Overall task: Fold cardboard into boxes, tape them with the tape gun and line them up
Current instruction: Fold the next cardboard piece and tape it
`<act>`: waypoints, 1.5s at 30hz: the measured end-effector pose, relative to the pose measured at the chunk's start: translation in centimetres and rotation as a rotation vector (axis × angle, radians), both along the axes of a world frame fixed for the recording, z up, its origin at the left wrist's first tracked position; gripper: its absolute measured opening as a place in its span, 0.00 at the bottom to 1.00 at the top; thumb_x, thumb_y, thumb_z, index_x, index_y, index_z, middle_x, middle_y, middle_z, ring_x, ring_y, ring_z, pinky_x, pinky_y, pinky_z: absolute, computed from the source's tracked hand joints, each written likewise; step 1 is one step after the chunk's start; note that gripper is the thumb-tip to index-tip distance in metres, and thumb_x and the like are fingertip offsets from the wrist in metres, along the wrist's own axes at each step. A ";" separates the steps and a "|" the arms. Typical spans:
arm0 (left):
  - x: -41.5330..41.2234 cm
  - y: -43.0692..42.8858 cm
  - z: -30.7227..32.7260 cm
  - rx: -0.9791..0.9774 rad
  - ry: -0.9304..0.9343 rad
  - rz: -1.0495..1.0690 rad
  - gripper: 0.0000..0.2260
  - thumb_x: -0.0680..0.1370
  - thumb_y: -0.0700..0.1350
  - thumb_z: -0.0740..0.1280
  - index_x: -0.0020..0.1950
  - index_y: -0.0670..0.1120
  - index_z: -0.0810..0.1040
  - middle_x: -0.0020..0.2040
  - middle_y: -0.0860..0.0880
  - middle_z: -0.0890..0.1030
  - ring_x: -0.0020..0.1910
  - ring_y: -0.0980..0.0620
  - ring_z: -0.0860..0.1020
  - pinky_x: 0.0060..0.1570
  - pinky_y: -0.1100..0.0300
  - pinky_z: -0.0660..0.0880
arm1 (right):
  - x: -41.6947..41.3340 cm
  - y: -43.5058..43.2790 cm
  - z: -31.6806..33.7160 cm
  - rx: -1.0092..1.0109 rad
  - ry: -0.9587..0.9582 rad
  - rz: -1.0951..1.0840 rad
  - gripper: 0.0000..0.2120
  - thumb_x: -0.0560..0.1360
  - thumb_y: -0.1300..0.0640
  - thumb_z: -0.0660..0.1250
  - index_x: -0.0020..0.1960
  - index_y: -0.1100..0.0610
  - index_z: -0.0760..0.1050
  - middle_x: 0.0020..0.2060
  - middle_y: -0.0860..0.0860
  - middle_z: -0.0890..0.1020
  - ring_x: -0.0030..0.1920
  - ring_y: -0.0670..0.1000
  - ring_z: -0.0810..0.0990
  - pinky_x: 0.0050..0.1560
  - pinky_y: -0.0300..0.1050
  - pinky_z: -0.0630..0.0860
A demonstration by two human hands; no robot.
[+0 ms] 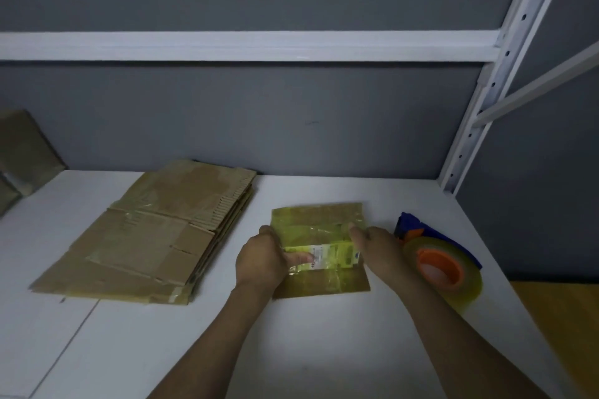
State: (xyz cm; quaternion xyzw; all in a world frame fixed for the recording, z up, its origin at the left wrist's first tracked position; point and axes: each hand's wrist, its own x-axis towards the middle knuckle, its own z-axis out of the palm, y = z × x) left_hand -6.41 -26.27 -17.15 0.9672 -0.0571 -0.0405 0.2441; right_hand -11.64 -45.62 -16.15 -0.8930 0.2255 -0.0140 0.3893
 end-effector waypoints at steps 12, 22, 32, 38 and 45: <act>-2.0 1.5 2.1 -0.715 -0.169 -0.023 0.13 0.73 0.53 0.73 0.53 0.57 0.72 0.45 0.61 0.81 0.43 0.66 0.79 0.39 0.69 0.72 | -1.7 0.5 1.6 0.603 -0.511 -0.074 0.19 0.74 0.66 0.69 0.58 0.50 0.69 0.51 0.49 0.80 0.47 0.43 0.79 0.36 0.32 0.75; -1.2 1.5 1.5 -0.841 -0.155 0.022 0.23 0.71 0.41 0.76 0.62 0.53 0.72 0.53 0.57 0.79 0.52 0.62 0.78 0.51 0.66 0.75 | -2.1 1.1 2.3 0.527 -0.503 -0.144 0.19 0.73 0.63 0.71 0.60 0.51 0.69 0.49 0.47 0.78 0.45 0.42 0.77 0.35 0.32 0.73; -1.0 3.3 -0.6 -0.989 0.016 0.035 0.13 0.79 0.33 0.61 0.51 0.48 0.82 0.46 0.48 0.84 0.51 0.46 0.82 0.56 0.47 0.78 | -3.0 -1.4 1.2 0.761 -0.222 -0.267 0.06 0.75 0.67 0.65 0.47 0.62 0.81 0.44 0.57 0.84 0.45 0.53 0.82 0.49 0.44 0.78; 0.4 1.8 3.7 -0.310 0.073 -0.037 0.42 0.68 0.72 0.65 0.75 0.50 0.62 0.63 0.47 0.76 0.58 0.47 0.78 0.56 0.55 0.74 | -1.0 -0.9 3.3 0.042 0.072 0.052 0.27 0.71 0.36 0.66 0.59 0.55 0.68 0.51 0.49 0.77 0.50 0.50 0.77 0.39 0.43 0.73; 1.1 0.9 3.0 -0.129 0.029 -0.156 0.41 0.74 0.61 0.65 0.79 0.55 0.45 0.70 0.48 0.71 0.61 0.47 0.76 0.57 0.53 0.75 | -1.0 -1.1 3.4 0.001 -0.101 0.092 0.25 0.77 0.54 0.66 0.69 0.47 0.57 0.46 0.53 0.77 0.40 0.51 0.78 0.33 0.39 0.74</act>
